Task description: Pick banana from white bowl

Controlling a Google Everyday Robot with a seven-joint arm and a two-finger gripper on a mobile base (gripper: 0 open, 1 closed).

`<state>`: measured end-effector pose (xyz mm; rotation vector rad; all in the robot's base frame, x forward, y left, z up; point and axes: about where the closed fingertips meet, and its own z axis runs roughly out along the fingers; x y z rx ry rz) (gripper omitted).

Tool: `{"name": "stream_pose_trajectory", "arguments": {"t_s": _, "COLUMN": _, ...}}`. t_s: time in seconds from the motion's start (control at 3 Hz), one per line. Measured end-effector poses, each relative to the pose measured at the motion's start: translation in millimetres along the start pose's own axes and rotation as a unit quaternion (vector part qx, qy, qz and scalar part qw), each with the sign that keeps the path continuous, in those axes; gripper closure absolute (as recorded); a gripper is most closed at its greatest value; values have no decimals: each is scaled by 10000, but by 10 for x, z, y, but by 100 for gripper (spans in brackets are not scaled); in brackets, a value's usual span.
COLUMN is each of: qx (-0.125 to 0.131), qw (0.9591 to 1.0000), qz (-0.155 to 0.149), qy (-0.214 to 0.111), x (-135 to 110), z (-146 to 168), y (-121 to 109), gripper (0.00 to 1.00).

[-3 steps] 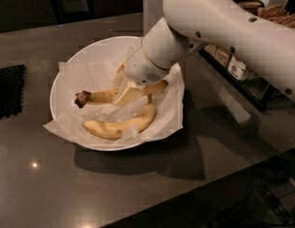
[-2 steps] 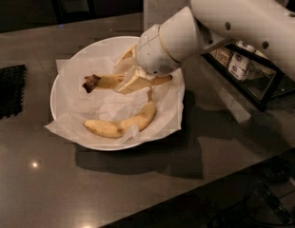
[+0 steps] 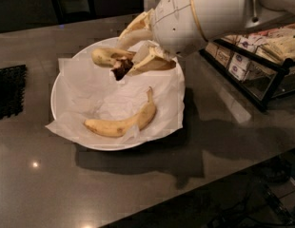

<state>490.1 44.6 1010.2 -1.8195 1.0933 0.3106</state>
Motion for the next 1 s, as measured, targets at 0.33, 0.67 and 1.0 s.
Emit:
{"name": "stream_pose_trajectory", "arguments": {"t_s": 0.33, "qx": -62, "qw": 9967, "qz": -785, "qy": 199, "x": -547, "z": -186, "y": 52, "gripper": 100}}
{"name": "stream_pose_trajectory", "arguments": {"t_s": 0.67, "qx": 11, "qw": 9903, "qz": -1328, "qy": 403, "x": -1023, "z": -355, "y": 160, "gripper": 100}}
{"name": "stream_pose_trajectory", "arguments": {"t_s": 1.0, "qx": 11, "qw": 9903, "qz": -1328, "qy": 403, "x": -1023, "z": -355, "y": 160, "gripper": 100}}
